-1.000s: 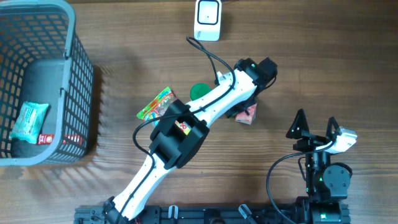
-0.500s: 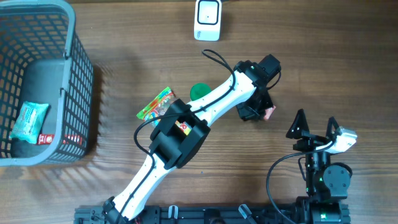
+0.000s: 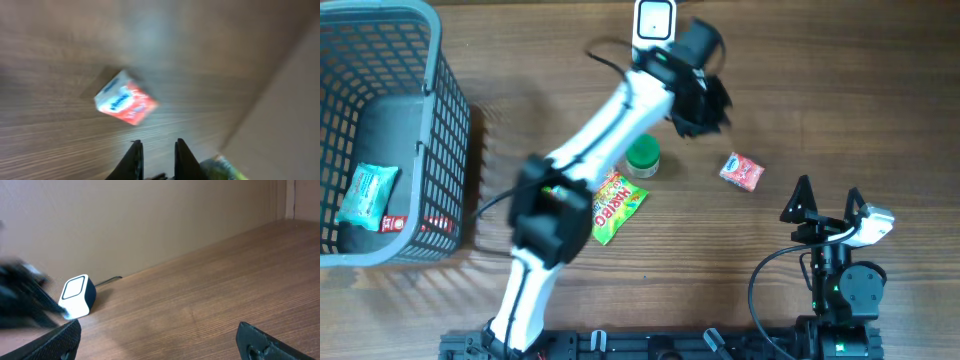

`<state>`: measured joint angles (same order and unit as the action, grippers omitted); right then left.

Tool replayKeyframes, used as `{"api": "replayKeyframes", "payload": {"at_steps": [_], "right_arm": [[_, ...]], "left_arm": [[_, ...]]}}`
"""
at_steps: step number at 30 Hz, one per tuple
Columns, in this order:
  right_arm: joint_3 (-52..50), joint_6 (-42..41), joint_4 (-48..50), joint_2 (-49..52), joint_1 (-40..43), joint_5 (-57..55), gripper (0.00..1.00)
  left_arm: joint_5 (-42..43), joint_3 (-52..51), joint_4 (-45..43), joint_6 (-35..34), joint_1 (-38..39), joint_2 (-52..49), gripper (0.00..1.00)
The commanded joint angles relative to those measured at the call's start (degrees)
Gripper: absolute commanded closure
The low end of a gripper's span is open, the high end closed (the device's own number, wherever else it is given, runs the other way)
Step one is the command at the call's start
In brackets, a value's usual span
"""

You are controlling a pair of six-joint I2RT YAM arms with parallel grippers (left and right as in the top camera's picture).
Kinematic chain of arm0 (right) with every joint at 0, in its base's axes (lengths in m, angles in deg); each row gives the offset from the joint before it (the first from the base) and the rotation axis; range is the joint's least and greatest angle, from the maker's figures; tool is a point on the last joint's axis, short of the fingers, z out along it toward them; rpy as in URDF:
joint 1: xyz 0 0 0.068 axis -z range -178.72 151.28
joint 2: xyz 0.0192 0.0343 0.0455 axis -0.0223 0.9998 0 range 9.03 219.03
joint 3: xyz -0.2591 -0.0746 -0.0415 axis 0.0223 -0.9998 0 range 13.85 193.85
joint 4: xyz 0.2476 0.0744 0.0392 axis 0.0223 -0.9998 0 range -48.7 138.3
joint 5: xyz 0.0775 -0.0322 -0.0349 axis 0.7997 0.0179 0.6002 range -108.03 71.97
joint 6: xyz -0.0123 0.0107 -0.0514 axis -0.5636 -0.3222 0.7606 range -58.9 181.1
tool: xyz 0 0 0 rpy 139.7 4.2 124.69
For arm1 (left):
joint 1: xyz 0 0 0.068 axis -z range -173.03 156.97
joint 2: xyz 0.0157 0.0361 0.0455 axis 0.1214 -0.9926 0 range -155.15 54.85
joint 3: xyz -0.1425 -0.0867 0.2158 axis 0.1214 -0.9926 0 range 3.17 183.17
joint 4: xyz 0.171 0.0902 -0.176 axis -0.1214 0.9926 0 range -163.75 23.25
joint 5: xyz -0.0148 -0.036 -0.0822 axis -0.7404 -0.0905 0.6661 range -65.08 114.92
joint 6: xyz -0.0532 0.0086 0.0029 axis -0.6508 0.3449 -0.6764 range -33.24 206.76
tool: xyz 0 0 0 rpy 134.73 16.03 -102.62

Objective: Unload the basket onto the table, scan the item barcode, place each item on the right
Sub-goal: 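Carry the snack pack right of the jar and release it, then reach into the basket and grasp the mint-green wipes pack with left gripper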

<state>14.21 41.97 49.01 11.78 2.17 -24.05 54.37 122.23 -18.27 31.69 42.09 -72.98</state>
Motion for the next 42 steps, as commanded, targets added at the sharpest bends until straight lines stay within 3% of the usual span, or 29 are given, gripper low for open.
{"api": "replayKeyframes", "payload": {"at_steps": [1,4,5,7,8,11,13,15,19,23,27,31,35,39,42], "right_arm": [[-0.1,1.0,0.2,0.1,-0.3,0.7,0.00],[-0.1,1.0,0.2,0.1,-0.3,0.7,0.01],[-0.1,1.0,0.2,0.1,-0.3,0.7,0.00],[-0.1,1.0,0.2,0.1,-0.3,0.7,0.00],[-0.1,1.0,0.2,0.1,-0.3,0.7,0.00],[-0.1,1.0,0.2,0.1,-0.3,0.7,0.00],[-0.1,1.0,0.2,0.1,-0.3,0.7,0.00],[-0.1,1.0,0.2,0.1,-0.3,0.7,0.00],[-0.1,1.0,0.2,0.1,-0.3,0.7,0.00],[-0.1,1.0,0.2,0.1,-0.3,0.7,0.00],[-0.1,1.0,0.2,0.1,-0.3,0.7,0.00],[-0.1,1.0,0.2,0.1,-0.3,0.7,0.00],[-0.1,1.0,0.2,0.1,-0.3,0.7,0.00],[-0.1,1.0,0.2,0.1,-0.3,0.7,0.00],[-0.1,1.0,0.2,0.1,-0.3,0.7,0.00]], "left_arm": [[-5.8,0.2,-1.3,11.4,-3.4,13.6,0.82],[-18.4,0.2,0.7,18.0,-6.9,24.1,0.65],[-23.0,0.2,1.8,18.8,-8.0,27.4,0.52],[-37.8,0.2,5.4,18.9,-10.8,35.9,0.13],[-45.9,0.2,7.8,18.9,-12.4,40.0,0.01],[-62.6,0.2,16.1,15.8,-19.1,47.8,0.00],[-68.2,0.2,23.4,5.9,-28.0,50.5,0.00],[-67.1,0.2,27.3,-1.0,-37.6,50.6,0.00],[-58.4,0.0,29.4,-0.9,-53.4,46.2,0.00],[-52.0,-0.2,31.7,-0.9,-62.7,37.7,0.00],[-49.4,-2.8,31.7,-3.8,-67.0,29.6,0.00],[-52.2,-8.0,28.2,-2.9,-67.7,21.5,0.00],[-53.1,-11.5,22.6,4.9,-67.6,13.4,0.00],[-54.0,-11.6,21.2,5.9,-67.6,6.6,0.00],[-54.0,-11.6,17.8,12.2,-67.3,2.1,0.00]]}}
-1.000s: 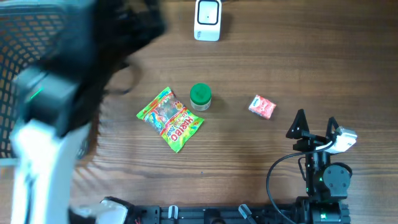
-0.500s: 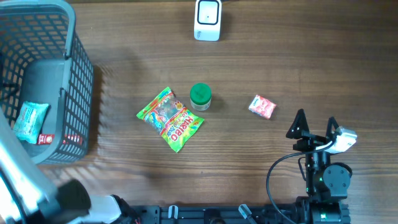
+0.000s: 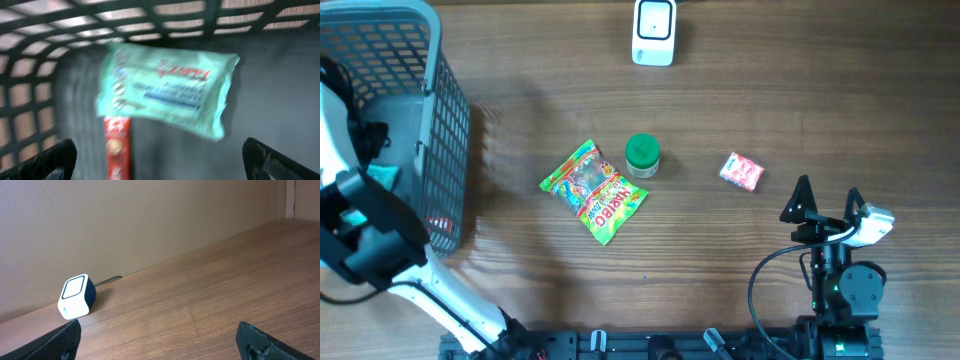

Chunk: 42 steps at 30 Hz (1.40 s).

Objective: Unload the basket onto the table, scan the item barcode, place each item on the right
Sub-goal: 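Reach into the basket and grasp the mint-green wipes pack with left gripper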

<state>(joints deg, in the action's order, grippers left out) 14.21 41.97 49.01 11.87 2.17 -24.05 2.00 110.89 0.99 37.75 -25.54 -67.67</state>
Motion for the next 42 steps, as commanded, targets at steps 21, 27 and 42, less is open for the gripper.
{"api": "replayKeyframes", "payload": {"at_steps": [21,27,42], "right_arm": [[-0.1,1.0,0.2,0.0,-0.3,0.7,0.00],[-0.1,1.0,0.2,0.0,-0.3,0.7,0.00],[-0.1,1.0,0.2,0.0,-0.3,0.7,0.00]], "left_arm": [[-4.5,-6.1,-3.3,9.2,0.1,-9.9,0.82],[-11.3,-6.0,0.3,9.1,0.1,-8.9,0.96],[-7.3,-5.3,-0.4,8.1,6.0,22.4,0.96]]}}
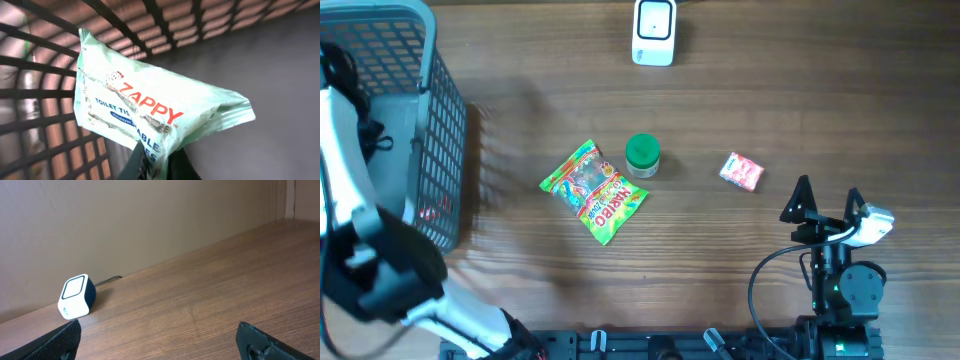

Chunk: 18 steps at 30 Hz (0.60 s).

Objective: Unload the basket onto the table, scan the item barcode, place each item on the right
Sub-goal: 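Reach into the basket and grasp the mint-green wipes pack with left gripper, then carry the wipes pack out and drop it left of the jar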

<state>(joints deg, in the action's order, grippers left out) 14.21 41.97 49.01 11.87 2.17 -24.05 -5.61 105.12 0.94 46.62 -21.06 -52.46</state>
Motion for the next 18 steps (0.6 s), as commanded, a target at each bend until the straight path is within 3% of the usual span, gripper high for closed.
{"api": "replayKeyframes", "payload": {"at_steps": [1,7,11,13,15,18], "right_arm": [[-0.1,1.0,0.2,0.0,-0.3,0.7,0.00],[-0.1,1.0,0.2,0.0,-0.3,0.7,0.00],[-0.1,1.0,0.2,0.0,-0.3,0.7,0.00],[-0.1,1.0,0.2,0.0,-0.3,0.7,0.00],[-0.1,1.0,0.2,0.0,-0.3,0.7,0.01],[-0.1,1.0,0.2,0.0,-0.3,0.7,0.00]], "left_arm": [[1.1,0.5,-0.4,-0.8,2.1,9.5,0.96],[11.7,0.5,-2.3,-0.8,7.8,21.9,0.96],[16.2,0.5,-4.8,-0.8,19.1,28.8,0.96],[15.5,0.5,-6.8,-0.2,27.9,30.0,0.96],[9.6,0.4,-9.4,2.6,38.2,28.5,0.96],[1.9,0.4,-9.0,2.6,46.7,23.6,0.96]]}}
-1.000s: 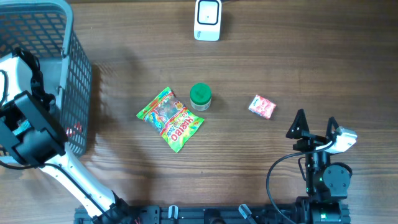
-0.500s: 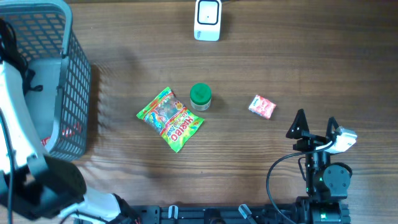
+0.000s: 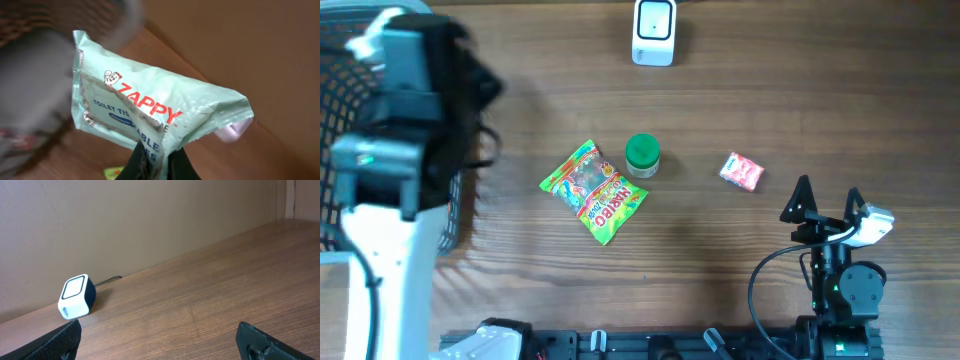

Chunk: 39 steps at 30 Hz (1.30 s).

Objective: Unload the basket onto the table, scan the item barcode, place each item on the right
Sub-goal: 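Carry the wipes pack out and drop it left of the jar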

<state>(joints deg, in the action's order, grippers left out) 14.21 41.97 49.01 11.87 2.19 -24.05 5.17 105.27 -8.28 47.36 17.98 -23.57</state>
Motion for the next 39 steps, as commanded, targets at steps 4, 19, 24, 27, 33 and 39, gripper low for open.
{"api": "replayKeyframes", "payload": {"at_steps": [4,19,24,27,33,39], "right_arm": [[-0.1,1.0,0.2,0.0,-0.3,0.7,0.00],[-0.1,1.0,0.2,0.0,-0.3,0.7,0.01],[-0.1,1.0,0.2,0.0,-0.3,0.7,0.00],[-0.1,1.0,0.2,0.0,-0.3,0.7,0.00],[-0.1,1.0,0.2,0.0,-0.3,0.7,0.00],[-0.1,1.0,0.2,0.0,-0.3,0.7,0.00]], "left_arm": [[-9.7,0.2,1.9,-1.9,10.4,-15.7,0.96],[-2.3,0.1,0.2,-34.1,9.7,-47.3,0.96],[-6.5,0.5,1.2,-34.3,9.7,-46.1,0.51],[-8.5,1.8,3.2,-31.1,9.7,-41.6,0.29],[-14.5,9.7,10.7,-22.8,9.6,-24.2,0.00],[-20.8,11.5,3.7,-12.5,4.3,-6.1,0.00]]}}
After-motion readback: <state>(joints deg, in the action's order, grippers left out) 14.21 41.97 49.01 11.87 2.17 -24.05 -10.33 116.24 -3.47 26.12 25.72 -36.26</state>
